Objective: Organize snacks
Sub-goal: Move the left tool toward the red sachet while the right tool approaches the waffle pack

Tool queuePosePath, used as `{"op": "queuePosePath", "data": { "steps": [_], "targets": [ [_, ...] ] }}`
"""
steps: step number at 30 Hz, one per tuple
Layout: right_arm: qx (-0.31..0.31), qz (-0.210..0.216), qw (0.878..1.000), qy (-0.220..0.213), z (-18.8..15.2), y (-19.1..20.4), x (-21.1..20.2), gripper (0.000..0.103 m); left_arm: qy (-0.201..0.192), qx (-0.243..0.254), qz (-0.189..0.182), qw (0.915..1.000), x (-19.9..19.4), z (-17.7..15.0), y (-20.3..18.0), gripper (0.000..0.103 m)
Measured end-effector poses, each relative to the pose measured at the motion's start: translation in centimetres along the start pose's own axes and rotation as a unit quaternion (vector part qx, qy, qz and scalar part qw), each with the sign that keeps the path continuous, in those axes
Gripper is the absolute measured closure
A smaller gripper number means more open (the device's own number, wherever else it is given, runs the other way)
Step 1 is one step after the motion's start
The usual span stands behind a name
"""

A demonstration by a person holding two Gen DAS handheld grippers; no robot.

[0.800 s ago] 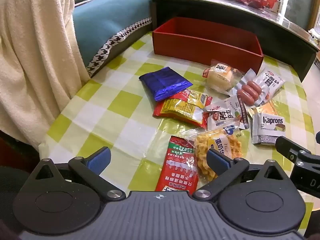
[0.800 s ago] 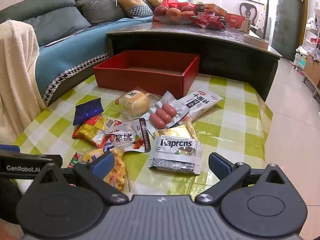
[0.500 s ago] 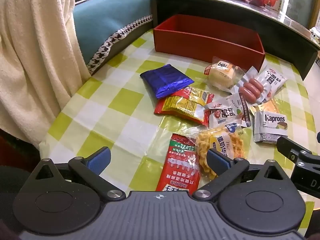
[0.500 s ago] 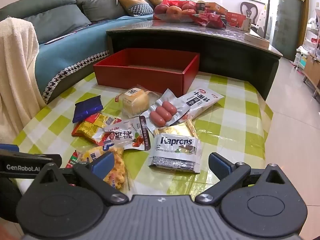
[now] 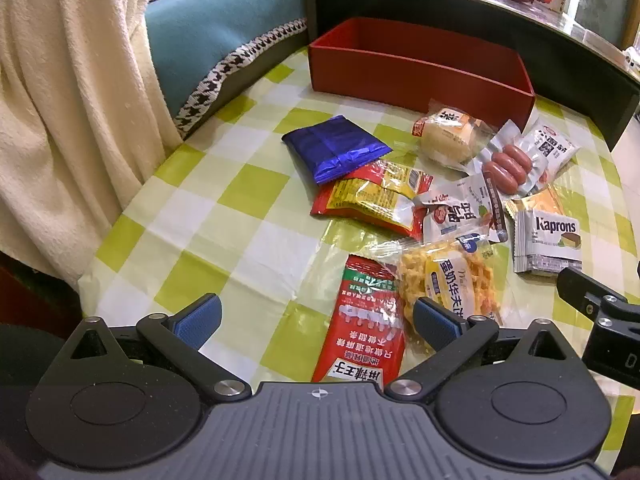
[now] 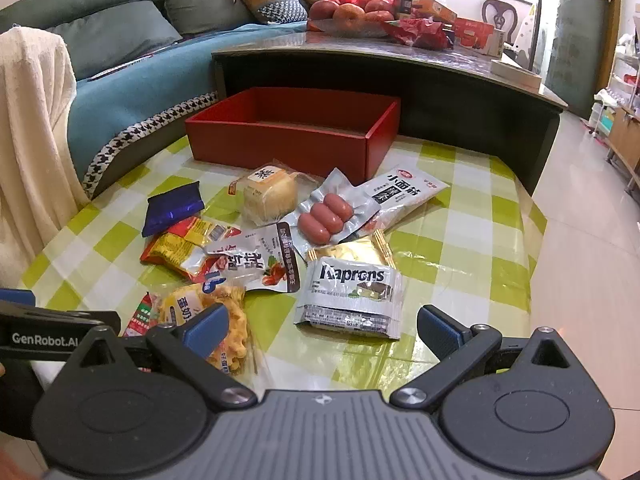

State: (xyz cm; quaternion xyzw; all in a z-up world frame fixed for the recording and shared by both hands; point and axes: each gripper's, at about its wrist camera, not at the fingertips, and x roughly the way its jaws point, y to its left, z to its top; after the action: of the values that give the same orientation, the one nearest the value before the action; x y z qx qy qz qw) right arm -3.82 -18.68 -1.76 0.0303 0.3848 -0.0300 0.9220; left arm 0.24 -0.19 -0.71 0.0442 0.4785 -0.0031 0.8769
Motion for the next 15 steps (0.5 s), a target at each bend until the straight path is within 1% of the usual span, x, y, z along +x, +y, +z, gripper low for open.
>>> {"op": "queuePosePath", "data": {
  "steps": [15],
  "targets": [
    [-0.007,0.000,1.000,0.009,-0.02,0.22,0.27,0.000,0.008,0.000,-0.004,1.0000,0.26,-0.22,-0.08,0.000]
  ]
}}
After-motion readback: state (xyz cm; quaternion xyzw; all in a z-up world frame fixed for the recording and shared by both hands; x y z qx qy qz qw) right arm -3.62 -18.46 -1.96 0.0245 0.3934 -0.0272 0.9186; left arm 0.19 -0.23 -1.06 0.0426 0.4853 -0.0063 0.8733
